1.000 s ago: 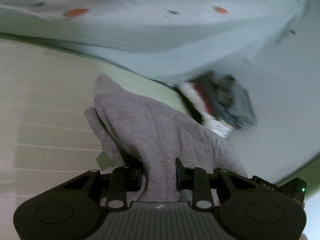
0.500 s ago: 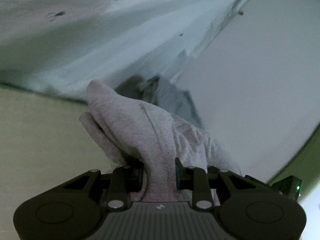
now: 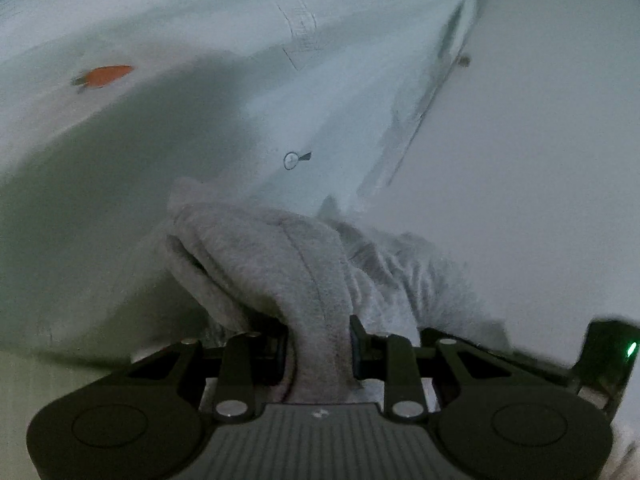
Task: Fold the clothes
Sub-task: 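Carry the folded hoodie with both tools onto the clothes stack by the wall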
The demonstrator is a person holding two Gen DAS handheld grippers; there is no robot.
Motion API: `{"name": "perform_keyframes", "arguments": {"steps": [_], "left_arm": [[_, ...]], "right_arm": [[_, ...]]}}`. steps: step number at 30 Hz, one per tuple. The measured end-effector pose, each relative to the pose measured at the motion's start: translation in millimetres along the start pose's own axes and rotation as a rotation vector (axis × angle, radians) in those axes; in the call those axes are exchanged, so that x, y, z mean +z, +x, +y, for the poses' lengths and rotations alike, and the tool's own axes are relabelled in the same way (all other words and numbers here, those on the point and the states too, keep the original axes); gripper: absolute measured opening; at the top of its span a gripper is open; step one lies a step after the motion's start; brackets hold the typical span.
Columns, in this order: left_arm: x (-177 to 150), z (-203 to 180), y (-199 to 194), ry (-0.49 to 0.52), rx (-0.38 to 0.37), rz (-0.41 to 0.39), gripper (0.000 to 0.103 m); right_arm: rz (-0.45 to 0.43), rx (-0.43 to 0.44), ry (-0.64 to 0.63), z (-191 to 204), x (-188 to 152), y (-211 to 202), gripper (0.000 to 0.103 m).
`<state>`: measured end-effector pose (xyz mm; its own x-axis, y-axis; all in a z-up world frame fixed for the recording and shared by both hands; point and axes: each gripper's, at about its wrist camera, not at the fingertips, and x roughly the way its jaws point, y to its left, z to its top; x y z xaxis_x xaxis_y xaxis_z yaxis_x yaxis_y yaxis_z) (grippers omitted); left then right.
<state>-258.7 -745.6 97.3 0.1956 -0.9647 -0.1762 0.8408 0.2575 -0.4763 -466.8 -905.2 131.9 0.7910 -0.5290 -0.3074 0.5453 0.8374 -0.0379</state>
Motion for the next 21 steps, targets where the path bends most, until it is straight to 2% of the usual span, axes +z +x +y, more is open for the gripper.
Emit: {"name": "perform_keyframes", "arguments": {"steps": [1,3,4,6,7,8,9,11,12,15,17,18,20,21], "left_arm": [[-2,7,16,0.014,0.036,0.025,0.03],[-9,25,53,0.016,0.108,0.095,0.029],[-15,37,68,-0.016,0.144,0.134,0.022],[-26,57,90,-0.059,0.212,0.189,0.022],[-29,61,93,-0.06,0.224,0.195,0.022],[-31,63,94,-0.057,0.219,0.194,0.022],[-33,65,95,-0.055,0.213,0.193,0.022],[-36,62,93,-0.012,0.218,0.191,0.023],[-39,59,90,0.011,0.223,0.19,0.024],[-47,67,88,0.01,0.242,0.214,0.033],[-48,81,85,-0.033,0.248,0.229,0.044],[-51,87,79,-0.051,0.258,0.242,0.049],[-57,94,68,-0.07,0.289,0.245,0.07],[-59,96,61,-0.081,0.3,0.241,0.073]], "right_arm": [[0.014,-0.057,-0.024,-6,1,19,0.074],[0.009,-0.173,-0.084,-11,-3,44,0.074],[-0.018,-0.223,-0.115,-11,-5,50,0.075],[-0.114,-0.288,-0.163,-5,-5,51,0.086],[-0.155,-0.301,-0.16,-3,-4,50,0.086],[-0.177,-0.286,-0.151,-2,-2,51,0.086],[-0.173,-0.233,-0.133,-2,-1,56,0.086],[-0.13,-0.151,-0.094,-4,-6,75,0.086],[-0.092,-0.136,-0.079,-5,-14,89,0.086],[0.062,-0.154,0.0,-18,-54,140,0.086],[0.039,-0.147,0.042,-24,-79,147,0.086],[0.032,-0.149,0.053,-25,-84,144,0.086],[0.028,-0.153,0.067,-28,-85,134,0.087],[0.033,-0.158,0.071,-28,-83,132,0.087]]}}
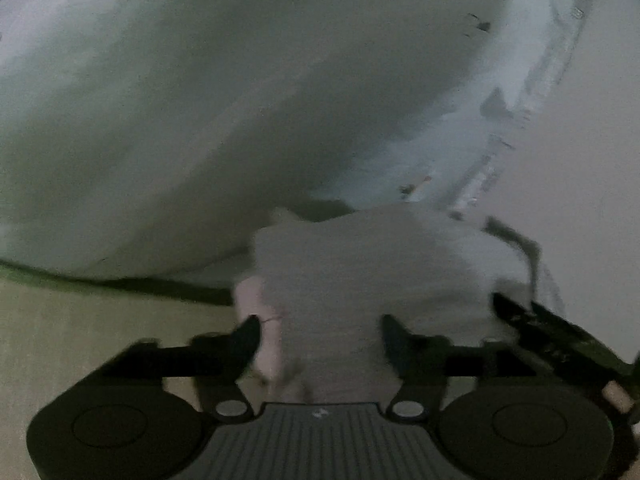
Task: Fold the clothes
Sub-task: 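Carry the folded hoodie with both tools onto the clothes stack by the wall, then open both tools and withdraw from the stacked hoodie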
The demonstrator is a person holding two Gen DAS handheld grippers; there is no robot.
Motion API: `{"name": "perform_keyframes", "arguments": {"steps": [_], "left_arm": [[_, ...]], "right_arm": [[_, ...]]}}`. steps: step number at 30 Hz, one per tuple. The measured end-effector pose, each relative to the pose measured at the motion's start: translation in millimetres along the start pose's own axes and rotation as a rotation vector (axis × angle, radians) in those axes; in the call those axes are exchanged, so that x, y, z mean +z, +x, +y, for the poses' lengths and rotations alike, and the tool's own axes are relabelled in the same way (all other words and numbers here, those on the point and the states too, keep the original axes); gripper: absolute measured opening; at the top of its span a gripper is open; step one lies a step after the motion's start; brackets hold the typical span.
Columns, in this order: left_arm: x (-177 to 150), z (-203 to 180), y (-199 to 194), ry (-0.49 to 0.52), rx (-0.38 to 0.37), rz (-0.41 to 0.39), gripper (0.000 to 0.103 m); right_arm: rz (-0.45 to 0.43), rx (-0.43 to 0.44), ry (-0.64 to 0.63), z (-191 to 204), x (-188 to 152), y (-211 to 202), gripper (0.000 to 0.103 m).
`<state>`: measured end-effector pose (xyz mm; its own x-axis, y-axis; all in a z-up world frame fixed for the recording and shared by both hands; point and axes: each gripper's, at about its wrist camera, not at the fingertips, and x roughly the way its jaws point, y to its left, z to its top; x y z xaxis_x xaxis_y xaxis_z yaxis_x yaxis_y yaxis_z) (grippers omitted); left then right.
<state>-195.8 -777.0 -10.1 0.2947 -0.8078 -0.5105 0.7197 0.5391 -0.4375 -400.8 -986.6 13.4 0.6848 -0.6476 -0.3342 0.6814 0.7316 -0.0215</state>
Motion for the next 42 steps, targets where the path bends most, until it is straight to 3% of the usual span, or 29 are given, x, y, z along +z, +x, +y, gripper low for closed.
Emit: {"name": "perform_keyframes", "arguments": {"steps": [3,5,8,13,20,29,35,42], "left_arm": [[-6,7,-14,-0.025,0.022,0.003,0.075],[-10,0,-25,0.012,0.062,-0.01,0.084],[-18,-11,-47,0.098,0.072,-0.023,0.096],[-35,-28,-90,0.22,0.071,-0.08,0.102],[-76,-54,-135,0.306,0.045,-0.079,0.103],[-145,-59,-172,0.339,0.046,0.03,0.103],[-155,-48,-186,0.31,0.012,0.047,0.103],[-162,-53,-193,0.353,0.046,0.048,0.103]], "right_arm": [[0.016,-0.052,0.002,1,0,-11,0.095],[0.023,-0.063,0.015,-1,-5,-27,0.096],[0.017,-0.042,0.059,-4,-25,-58,0.103],[-0.025,0.021,0.17,2,-42,-129,0.103],[0.05,-0.057,0.225,22,-82,-203,0.103],[0.156,-0.127,0.268,48,-137,-265,0.103],[0.188,-0.143,0.239,57,-153,-286,0.103],[0.192,-0.146,0.232,55,-157,-295,0.103]]}}
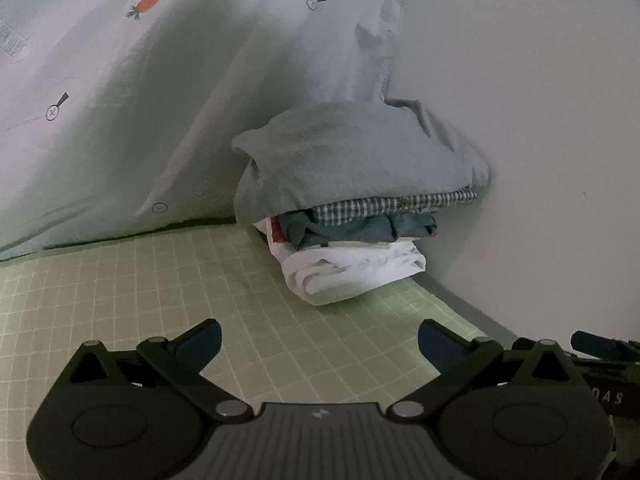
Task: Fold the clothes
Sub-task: 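Open both tools and withdraw from the stacked hoodie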
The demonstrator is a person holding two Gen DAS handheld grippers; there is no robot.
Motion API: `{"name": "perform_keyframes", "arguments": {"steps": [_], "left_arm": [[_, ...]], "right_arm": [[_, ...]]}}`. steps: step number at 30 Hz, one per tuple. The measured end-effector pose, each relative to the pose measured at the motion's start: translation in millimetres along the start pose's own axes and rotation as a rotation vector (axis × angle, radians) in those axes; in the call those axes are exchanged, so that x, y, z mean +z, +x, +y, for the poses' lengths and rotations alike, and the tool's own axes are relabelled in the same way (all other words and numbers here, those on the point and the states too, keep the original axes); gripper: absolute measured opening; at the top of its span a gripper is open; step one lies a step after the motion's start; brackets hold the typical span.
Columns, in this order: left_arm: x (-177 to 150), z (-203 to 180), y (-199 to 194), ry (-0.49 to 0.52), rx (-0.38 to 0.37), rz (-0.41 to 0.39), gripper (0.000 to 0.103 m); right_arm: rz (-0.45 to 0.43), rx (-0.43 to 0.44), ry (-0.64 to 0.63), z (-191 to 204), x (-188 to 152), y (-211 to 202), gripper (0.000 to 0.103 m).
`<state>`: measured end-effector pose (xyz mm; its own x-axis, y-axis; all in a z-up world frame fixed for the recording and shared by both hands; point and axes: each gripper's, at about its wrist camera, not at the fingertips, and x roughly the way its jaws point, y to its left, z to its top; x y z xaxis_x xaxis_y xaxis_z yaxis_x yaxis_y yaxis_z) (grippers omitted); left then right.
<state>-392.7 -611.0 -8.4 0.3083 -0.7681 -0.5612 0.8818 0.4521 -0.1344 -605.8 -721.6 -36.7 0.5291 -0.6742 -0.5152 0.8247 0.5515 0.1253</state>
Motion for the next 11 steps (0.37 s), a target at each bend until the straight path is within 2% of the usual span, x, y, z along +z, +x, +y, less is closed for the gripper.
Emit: {"name": "perform_keyframes", "arguments": {"steps": [11], "left_arm": [[-2,-7,-3,0.027,-0.023,-0.006,0.103]], "right_arm": [[-0.008,-0.021,0.021,-5,-4,-11,0.103]]}}
